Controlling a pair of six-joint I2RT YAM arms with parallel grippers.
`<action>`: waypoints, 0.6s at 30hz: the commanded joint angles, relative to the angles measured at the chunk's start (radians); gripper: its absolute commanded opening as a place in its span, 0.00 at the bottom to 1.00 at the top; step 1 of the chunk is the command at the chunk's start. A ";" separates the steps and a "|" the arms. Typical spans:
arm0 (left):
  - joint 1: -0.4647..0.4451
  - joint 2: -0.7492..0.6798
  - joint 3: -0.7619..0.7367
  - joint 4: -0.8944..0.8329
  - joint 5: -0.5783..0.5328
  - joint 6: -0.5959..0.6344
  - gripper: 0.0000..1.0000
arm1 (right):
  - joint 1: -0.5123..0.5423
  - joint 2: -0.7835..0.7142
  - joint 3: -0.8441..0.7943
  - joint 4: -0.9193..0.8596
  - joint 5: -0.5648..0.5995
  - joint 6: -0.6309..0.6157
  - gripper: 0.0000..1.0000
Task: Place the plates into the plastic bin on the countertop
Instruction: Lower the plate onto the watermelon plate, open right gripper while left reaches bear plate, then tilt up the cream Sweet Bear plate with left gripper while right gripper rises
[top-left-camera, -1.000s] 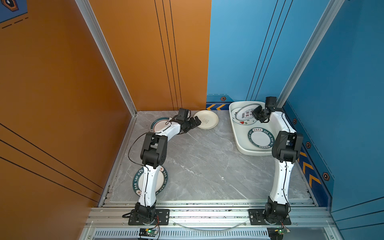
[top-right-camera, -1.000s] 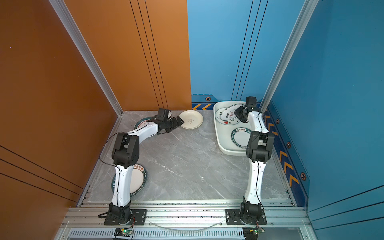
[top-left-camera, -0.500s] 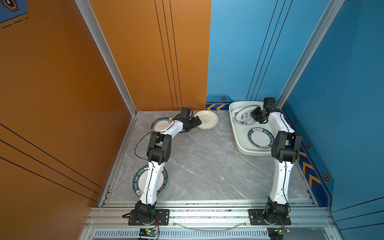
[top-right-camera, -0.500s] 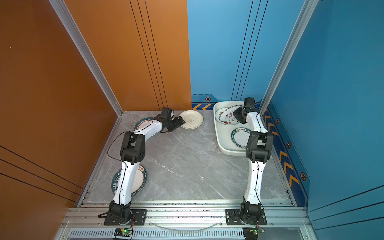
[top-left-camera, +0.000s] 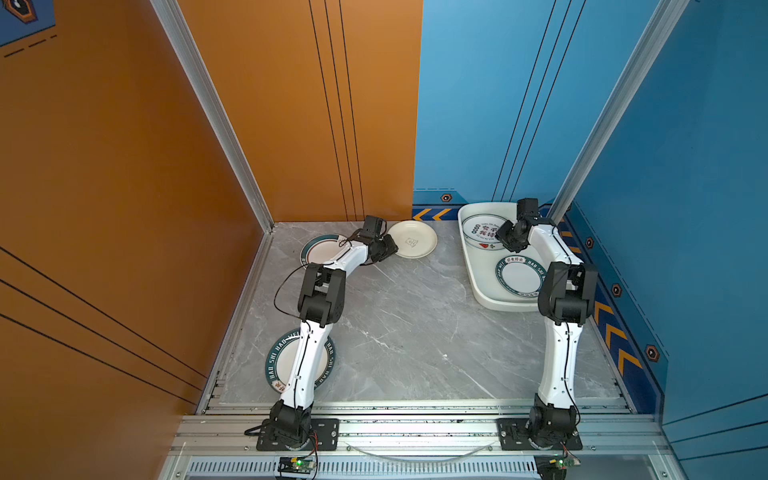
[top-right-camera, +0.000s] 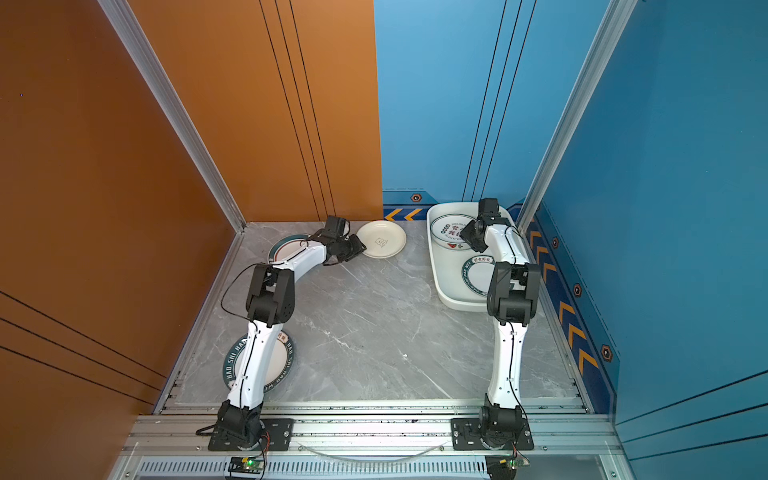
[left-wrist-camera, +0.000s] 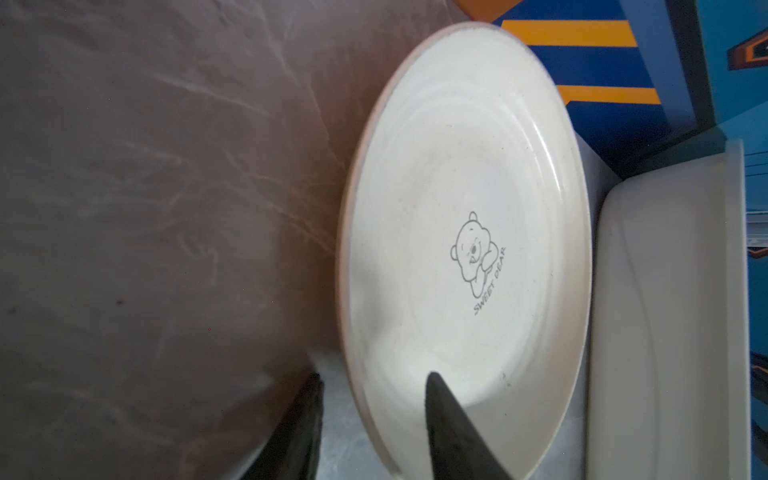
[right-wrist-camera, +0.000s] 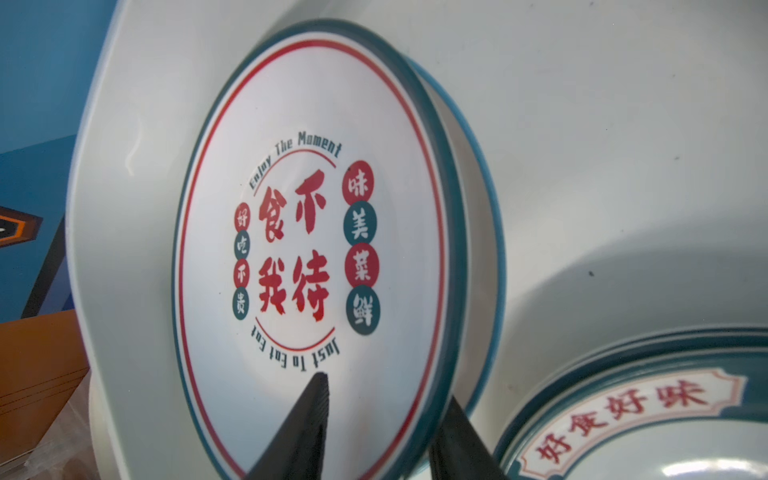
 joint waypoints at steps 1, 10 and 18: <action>-0.006 0.051 0.022 -0.079 -0.017 0.014 0.32 | 0.007 -0.011 -0.007 -0.049 0.067 -0.051 0.45; -0.006 0.064 0.045 -0.108 -0.020 0.037 0.10 | 0.023 -0.117 -0.041 -0.090 0.171 -0.132 0.49; -0.012 -0.005 -0.027 -0.105 -0.028 0.065 0.00 | 0.046 -0.404 -0.279 0.031 0.185 -0.169 0.53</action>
